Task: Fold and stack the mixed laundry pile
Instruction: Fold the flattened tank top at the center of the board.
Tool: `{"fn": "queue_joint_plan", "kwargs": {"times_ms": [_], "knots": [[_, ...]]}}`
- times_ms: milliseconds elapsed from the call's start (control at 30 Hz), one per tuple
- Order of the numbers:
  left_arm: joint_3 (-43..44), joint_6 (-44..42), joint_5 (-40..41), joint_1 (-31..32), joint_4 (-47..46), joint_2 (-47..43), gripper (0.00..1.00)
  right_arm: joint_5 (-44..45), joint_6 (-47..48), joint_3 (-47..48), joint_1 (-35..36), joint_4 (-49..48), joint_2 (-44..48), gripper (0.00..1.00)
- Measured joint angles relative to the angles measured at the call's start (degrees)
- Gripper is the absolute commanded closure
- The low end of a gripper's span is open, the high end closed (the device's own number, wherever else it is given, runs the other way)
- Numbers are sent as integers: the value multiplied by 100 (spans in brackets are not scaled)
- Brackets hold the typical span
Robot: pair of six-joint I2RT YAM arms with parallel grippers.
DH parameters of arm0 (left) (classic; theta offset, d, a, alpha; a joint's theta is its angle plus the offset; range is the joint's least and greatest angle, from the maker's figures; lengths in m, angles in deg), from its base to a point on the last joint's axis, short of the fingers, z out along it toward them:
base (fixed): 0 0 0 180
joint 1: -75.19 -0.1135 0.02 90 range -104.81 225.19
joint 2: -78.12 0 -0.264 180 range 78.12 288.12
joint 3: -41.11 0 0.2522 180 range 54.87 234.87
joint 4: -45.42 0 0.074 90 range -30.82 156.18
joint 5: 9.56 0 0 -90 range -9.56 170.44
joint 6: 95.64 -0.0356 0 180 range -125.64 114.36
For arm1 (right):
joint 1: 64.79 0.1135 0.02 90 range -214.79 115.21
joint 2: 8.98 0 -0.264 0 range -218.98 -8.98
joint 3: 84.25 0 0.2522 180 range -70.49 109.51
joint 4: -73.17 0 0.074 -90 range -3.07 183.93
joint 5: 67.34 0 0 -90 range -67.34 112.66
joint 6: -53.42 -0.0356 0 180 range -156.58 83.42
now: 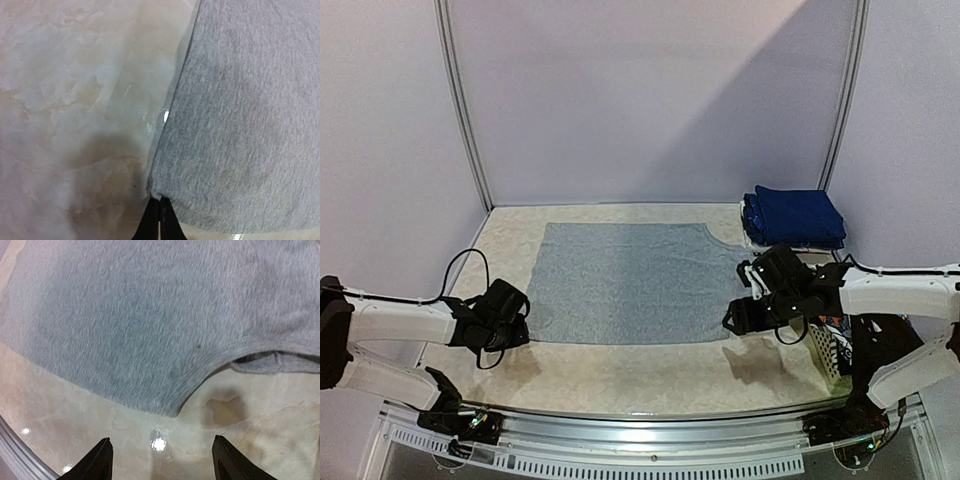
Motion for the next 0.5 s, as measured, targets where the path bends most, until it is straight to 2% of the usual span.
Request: {"fn": "queue_joint_plan", "kwargs": {"times_ms": [167,267,333,500], "knots": [[-74,0,-2,0,-52,-83,100,-640,-367,-422,59,-315,15,39],[-109,0,-4,0,-79,-127,100,-870,-575,-496,96,-566,-179,46],[-133,-2,-4,0,-90,-157,100,-909,-625,-498,98,-686,-330,52],[-221,-2,-7,0,-72,-302,100,-839,-780,-498,103,-1019,-835,57]]}}
